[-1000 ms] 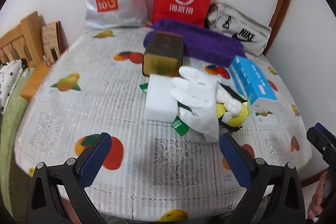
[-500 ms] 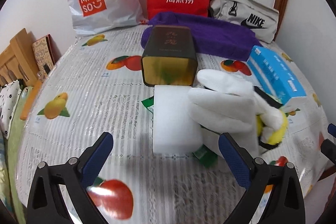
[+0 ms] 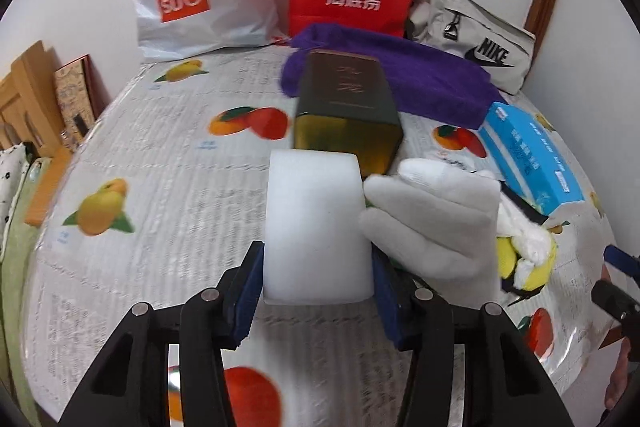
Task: Organize soft objects
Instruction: 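Grasp the white foam sponge block with the left tool while the right tool approaches the white tissue, then grasp and lift the white crumpled tissue with the right tool while the left tool holds the sponge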
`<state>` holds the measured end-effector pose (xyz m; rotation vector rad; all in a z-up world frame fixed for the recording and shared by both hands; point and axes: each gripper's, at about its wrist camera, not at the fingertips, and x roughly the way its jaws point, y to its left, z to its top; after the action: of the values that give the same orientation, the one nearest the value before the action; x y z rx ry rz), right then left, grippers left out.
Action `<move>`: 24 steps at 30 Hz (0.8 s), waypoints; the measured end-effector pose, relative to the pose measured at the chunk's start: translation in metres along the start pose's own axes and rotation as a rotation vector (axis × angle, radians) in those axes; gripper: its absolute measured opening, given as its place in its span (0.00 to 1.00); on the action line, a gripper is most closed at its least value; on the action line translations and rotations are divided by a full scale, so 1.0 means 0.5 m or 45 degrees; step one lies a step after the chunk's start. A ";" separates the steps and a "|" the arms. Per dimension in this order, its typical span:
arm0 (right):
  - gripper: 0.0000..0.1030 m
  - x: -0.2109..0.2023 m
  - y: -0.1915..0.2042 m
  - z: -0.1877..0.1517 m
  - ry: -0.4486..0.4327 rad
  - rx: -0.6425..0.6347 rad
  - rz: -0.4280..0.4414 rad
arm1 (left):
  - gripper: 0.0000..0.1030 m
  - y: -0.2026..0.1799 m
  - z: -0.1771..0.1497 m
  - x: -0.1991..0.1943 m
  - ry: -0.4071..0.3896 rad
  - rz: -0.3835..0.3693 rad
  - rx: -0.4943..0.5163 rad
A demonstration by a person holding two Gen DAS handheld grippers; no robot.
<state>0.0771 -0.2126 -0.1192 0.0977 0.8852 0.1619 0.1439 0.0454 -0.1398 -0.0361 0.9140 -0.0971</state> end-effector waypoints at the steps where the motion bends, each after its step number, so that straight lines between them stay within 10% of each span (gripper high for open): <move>1: 1.00 0.003 0.009 0.006 -0.004 -0.014 0.015 | 0.47 0.008 -0.001 0.000 0.007 0.017 -0.004; 11: 0.97 0.050 0.093 0.053 -0.034 -0.171 0.082 | 0.47 0.088 -0.031 0.024 0.058 0.082 -0.129; 24: 0.48 0.111 0.144 0.051 -0.006 -0.347 0.042 | 0.48 0.064 -0.035 0.039 0.066 0.104 -0.076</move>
<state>0.1244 -0.1324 -0.1346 -0.1411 0.8492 0.3112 0.1441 0.0754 -0.1680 -0.0517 0.9692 0.0047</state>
